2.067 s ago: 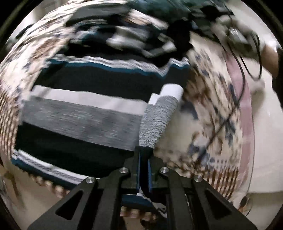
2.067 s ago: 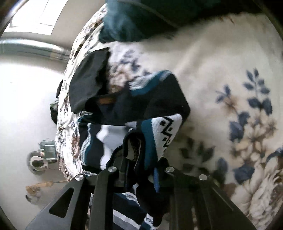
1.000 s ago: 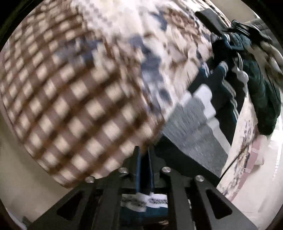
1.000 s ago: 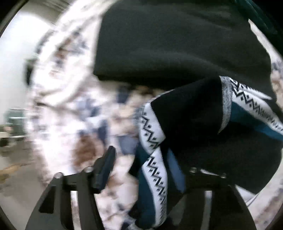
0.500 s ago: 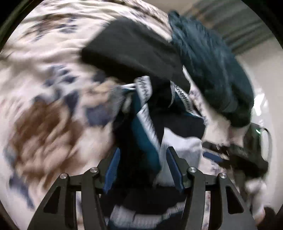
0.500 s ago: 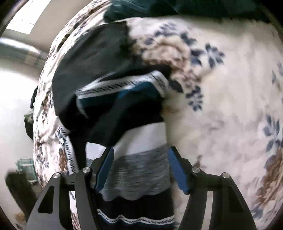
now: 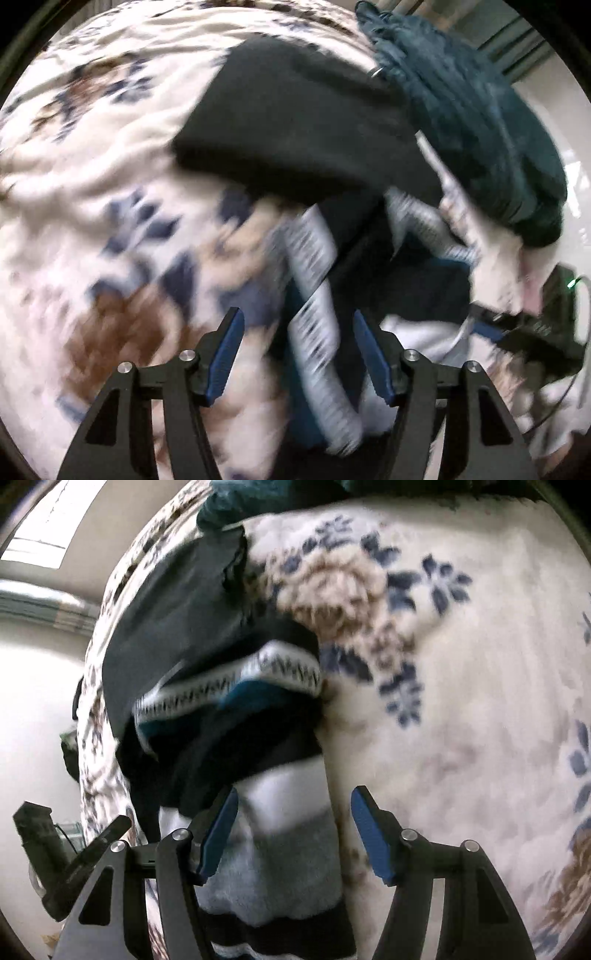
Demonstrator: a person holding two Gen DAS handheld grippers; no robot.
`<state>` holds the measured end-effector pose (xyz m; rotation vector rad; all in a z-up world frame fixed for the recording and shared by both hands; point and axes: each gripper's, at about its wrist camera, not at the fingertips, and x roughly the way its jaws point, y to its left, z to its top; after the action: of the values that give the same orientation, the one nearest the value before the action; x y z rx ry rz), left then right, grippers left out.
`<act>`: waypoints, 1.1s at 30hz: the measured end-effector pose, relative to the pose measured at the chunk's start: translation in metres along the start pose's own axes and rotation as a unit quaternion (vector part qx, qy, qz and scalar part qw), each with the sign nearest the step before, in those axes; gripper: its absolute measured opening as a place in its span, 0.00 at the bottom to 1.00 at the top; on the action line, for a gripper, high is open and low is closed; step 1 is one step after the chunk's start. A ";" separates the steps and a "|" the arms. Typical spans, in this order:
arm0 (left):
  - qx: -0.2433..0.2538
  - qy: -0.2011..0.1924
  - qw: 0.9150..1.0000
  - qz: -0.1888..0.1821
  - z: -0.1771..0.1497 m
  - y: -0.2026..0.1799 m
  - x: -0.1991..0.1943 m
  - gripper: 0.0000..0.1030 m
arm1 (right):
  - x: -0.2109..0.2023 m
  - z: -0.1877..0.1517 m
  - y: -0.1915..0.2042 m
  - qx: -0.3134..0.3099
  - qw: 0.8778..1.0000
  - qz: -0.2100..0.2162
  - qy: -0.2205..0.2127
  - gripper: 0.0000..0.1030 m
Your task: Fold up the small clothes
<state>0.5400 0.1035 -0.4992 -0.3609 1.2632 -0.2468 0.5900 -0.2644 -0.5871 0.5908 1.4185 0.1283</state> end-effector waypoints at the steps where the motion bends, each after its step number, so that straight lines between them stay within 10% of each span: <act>1: -0.002 0.004 1.000 -0.009 0.011 -0.004 0.011 0.58 | 0.001 0.006 -0.001 0.004 1.000 0.005 -0.006 0.64; 4: -0.002 0.012 1.000 -0.012 0.031 -0.009 0.039 0.50 | 0.007 0.027 -0.002 0.014 0.999 0.026 -0.021 0.64; 5: 0.003 0.001 1.000 -0.003 0.034 -0.011 0.042 0.13 | 0.010 0.034 -0.002 0.019 0.999 0.032 -0.026 0.63; 6: 0.014 -0.008 1.000 -0.003 0.033 -0.013 0.039 0.06 | 0.014 0.040 -0.002 0.020 0.999 0.034 -0.032 0.49; 8: 0.025 -0.028 0.999 0.003 0.039 -0.022 0.034 0.06 | 0.014 0.050 0.003 0.010 0.999 0.021 -0.041 0.06; 11: 0.034 -0.043 0.998 0.015 0.046 -0.015 0.029 0.06 | 0.003 0.063 0.016 -0.015 0.996 0.007 -0.083 0.05; 17: -0.027 0.005 0.999 -0.040 0.060 0.024 0.064 0.13 | 0.007 0.077 0.002 -0.001 0.999 -0.005 -0.032 0.08; 21: -0.107 -0.012 0.990 -0.091 0.057 0.046 0.047 0.44 | -0.005 0.056 -0.013 0.015 0.998 0.045 -0.028 0.61; 28: -0.007 -0.015 1.000 -0.011 0.086 0.008 0.067 0.46 | 0.029 0.088 0.011 -0.002 0.998 0.054 -0.033 0.61; 33: -0.010 0.001 1.000 0.018 0.097 0.010 0.084 0.50 | 0.055 0.112 0.029 -0.029 0.997 -0.054 -0.042 0.60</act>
<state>0.6573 0.0936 -0.5526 -0.3545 1.2735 -0.2038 0.7138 -0.2506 -0.6190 0.4652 1.3565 0.0584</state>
